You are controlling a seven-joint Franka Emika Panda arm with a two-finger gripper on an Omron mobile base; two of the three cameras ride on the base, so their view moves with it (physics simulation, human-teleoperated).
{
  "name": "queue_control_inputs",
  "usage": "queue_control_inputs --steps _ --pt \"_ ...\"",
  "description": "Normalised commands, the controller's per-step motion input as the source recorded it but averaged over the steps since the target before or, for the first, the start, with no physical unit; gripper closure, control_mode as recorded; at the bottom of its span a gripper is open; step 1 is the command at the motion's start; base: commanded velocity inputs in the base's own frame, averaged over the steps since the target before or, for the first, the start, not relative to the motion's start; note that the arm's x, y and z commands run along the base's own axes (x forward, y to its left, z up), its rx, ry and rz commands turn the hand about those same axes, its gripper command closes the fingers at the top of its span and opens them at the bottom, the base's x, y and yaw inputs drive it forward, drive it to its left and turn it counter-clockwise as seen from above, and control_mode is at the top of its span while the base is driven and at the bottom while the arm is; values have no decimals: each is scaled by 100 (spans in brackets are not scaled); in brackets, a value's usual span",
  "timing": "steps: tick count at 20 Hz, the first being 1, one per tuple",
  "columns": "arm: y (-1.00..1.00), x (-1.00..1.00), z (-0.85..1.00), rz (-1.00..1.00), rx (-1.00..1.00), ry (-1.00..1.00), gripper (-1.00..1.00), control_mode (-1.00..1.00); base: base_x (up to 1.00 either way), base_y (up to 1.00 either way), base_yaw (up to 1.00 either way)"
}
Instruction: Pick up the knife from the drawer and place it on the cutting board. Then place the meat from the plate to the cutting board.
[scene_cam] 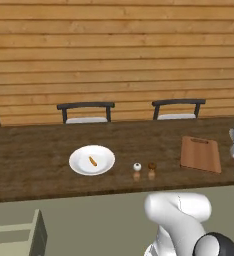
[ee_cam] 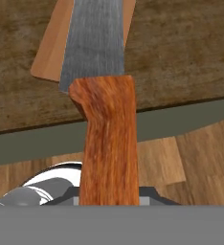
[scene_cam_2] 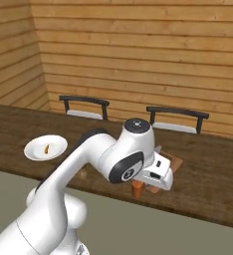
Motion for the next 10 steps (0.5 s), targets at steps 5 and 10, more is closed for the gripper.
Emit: queue_control_inputs --steps 5,10 --pt "0 0 0 0 0 0 100 100 17 3 0" --pt "6 84 -14 0 1 5 100 -100 0 0 0"
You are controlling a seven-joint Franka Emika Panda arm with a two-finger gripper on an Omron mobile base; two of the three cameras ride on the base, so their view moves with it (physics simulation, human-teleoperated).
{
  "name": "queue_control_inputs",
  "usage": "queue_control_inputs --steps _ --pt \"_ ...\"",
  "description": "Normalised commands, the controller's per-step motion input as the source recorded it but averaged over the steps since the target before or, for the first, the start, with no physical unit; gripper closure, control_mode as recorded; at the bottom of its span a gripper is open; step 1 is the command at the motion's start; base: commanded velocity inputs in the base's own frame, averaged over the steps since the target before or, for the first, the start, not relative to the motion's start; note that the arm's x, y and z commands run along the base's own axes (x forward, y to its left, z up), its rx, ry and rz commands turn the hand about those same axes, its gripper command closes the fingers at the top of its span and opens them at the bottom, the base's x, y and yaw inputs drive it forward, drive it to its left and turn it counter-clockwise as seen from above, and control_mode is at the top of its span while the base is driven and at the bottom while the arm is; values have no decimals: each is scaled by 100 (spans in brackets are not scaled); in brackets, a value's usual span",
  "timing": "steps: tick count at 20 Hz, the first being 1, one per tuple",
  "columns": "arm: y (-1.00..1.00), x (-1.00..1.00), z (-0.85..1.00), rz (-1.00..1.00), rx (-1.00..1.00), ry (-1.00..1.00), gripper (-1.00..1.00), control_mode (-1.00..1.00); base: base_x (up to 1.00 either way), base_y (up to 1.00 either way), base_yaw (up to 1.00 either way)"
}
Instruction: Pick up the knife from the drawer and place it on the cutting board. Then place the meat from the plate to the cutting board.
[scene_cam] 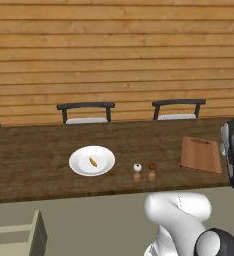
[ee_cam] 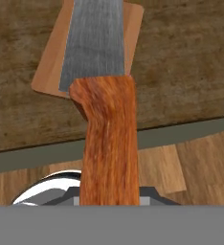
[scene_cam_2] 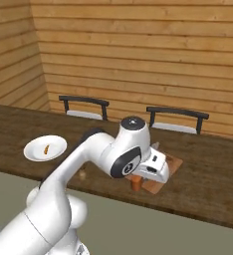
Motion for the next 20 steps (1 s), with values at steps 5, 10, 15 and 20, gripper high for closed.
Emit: queue_control_inputs --steps 5,10,15,20 --pt "0 97 -29 4 0 12 100 -100 0 0 0" --pt "-8 85 -39 6 0 4 100 -100 0 0 0" --pt "-28 65 -55 8 0 5 100 -100 0 0 0" --pt "-39 32 -48 8 2 4 100 -100 0 0 0"
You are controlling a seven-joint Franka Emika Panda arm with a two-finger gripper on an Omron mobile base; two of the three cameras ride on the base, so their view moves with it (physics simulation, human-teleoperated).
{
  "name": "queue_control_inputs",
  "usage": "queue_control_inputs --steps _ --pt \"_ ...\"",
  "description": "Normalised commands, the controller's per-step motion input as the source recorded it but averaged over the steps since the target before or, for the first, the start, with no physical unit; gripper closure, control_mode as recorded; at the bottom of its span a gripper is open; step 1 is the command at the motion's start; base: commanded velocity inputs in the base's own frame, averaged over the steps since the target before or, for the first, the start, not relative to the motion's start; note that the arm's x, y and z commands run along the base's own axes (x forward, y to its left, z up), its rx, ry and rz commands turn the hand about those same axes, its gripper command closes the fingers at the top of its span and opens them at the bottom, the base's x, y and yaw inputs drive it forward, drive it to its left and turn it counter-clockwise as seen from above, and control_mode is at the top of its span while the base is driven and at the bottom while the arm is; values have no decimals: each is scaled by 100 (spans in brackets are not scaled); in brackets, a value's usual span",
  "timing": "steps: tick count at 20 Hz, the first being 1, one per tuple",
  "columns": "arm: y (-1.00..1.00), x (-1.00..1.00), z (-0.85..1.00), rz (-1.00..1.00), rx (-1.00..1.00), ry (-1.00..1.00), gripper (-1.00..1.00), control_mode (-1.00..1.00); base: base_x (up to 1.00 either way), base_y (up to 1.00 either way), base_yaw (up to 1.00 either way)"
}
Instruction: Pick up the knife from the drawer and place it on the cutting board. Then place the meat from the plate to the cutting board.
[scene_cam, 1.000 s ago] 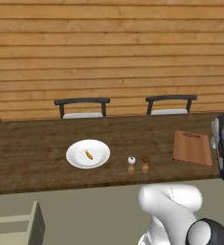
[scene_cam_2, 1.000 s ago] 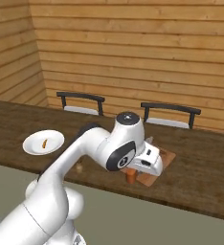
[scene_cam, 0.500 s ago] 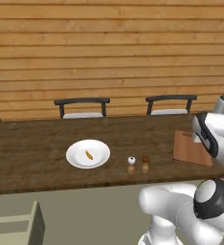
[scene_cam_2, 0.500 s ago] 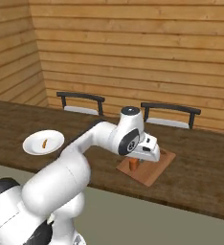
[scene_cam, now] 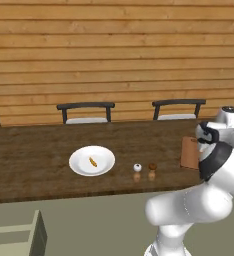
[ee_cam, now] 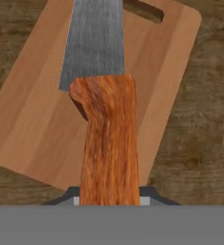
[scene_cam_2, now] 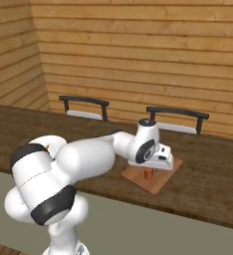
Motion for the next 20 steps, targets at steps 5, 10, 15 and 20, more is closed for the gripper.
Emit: queue_control_inputs --steps 5,10,15,20 --pt "-24 11 -36 6 1 5 100 -100 0 0 0" --pt "2 0 -37 5 0 0 100 -100 0 0 0" --pt "5 1 -44 5 0 0 100 -100 0 0 0" --pt "23 13 -29 3 0 1 -100 -100 0 0 0"
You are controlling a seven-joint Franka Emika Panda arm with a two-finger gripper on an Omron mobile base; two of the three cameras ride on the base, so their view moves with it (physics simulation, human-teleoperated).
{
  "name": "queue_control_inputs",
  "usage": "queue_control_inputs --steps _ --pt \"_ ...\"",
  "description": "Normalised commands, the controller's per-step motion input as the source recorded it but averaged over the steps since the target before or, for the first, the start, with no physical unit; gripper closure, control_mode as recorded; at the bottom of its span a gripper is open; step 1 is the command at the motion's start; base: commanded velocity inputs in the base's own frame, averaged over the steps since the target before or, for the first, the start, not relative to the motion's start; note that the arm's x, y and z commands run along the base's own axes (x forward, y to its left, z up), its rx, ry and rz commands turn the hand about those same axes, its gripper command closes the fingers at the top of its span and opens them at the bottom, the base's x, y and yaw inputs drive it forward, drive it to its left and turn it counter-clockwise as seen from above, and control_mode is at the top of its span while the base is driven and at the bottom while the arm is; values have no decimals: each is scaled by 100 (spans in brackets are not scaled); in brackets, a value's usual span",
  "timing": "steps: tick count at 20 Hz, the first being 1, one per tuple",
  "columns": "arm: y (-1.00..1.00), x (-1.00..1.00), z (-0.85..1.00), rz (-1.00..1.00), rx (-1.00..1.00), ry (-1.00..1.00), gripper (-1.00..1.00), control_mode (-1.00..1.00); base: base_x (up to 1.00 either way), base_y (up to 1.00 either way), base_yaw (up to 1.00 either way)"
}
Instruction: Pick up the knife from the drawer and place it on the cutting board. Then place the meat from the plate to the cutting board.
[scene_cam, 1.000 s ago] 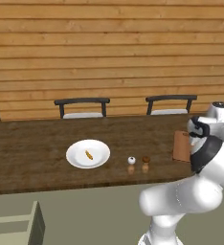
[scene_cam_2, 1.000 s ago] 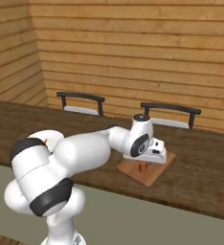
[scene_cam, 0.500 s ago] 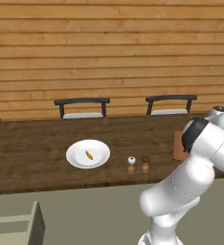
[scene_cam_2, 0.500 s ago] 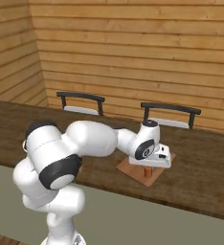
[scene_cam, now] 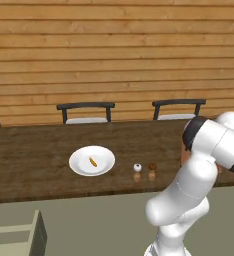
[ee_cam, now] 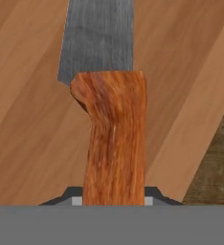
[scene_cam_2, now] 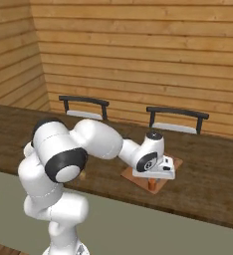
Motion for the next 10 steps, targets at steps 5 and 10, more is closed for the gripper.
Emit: queue_control_inputs --steps 5,10 --pt "18 3 -2 3 0 -1 -100 -100 0 0 0" --pt "1 0 39 1 0 -13 -100 -100 0 0 0"
